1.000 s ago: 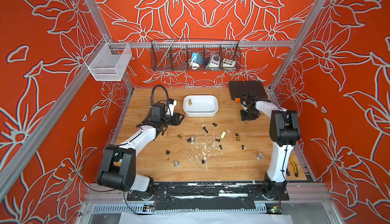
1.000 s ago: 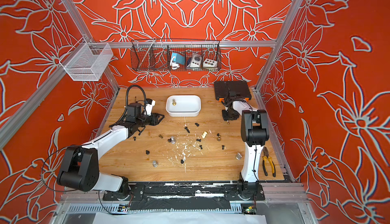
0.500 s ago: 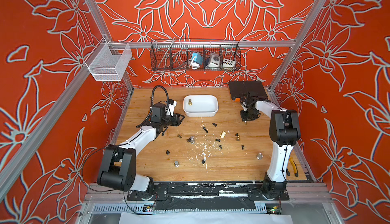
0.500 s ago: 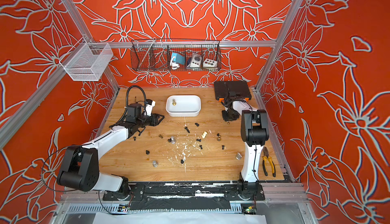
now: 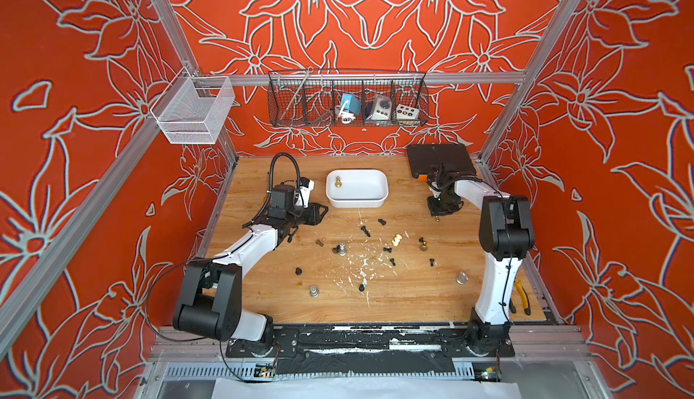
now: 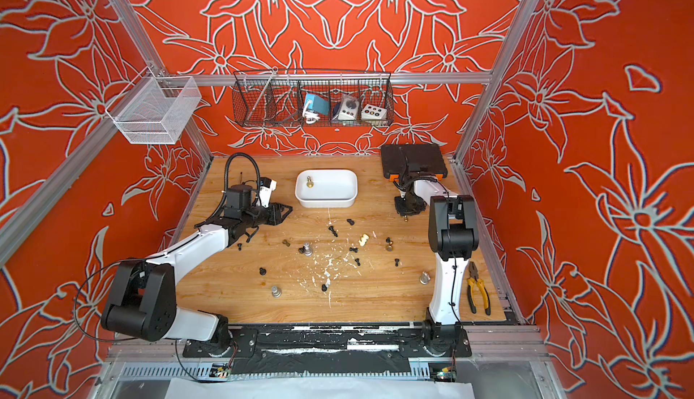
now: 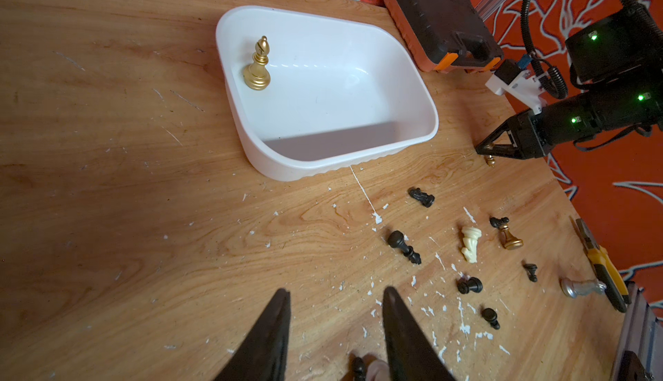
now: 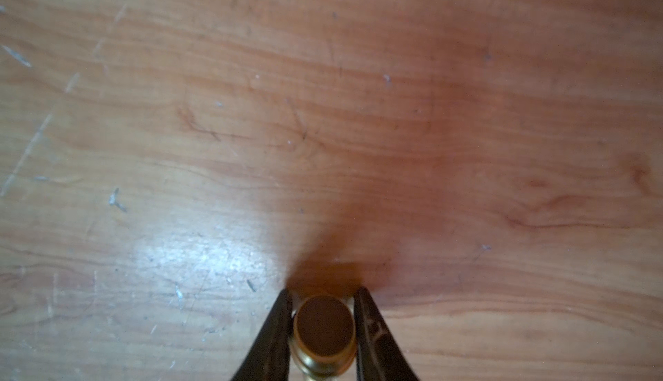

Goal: Put the chess pieces into the storage box
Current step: Pick up the chess piece at the center of the board.

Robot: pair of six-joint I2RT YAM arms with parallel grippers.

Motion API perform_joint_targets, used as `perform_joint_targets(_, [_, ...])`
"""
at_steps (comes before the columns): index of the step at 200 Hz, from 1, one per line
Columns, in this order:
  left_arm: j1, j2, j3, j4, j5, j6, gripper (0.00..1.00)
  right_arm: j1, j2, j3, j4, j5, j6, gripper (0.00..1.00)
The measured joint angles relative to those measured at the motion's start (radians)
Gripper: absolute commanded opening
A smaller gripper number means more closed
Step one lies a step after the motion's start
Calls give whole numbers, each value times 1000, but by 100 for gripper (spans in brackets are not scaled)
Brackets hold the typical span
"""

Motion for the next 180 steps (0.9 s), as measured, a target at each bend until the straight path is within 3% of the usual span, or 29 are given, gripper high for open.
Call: perform_joint_targets(180, [0,-14,-21,1,-14,-6,43,0,-45,-1,0,-68,8,24])
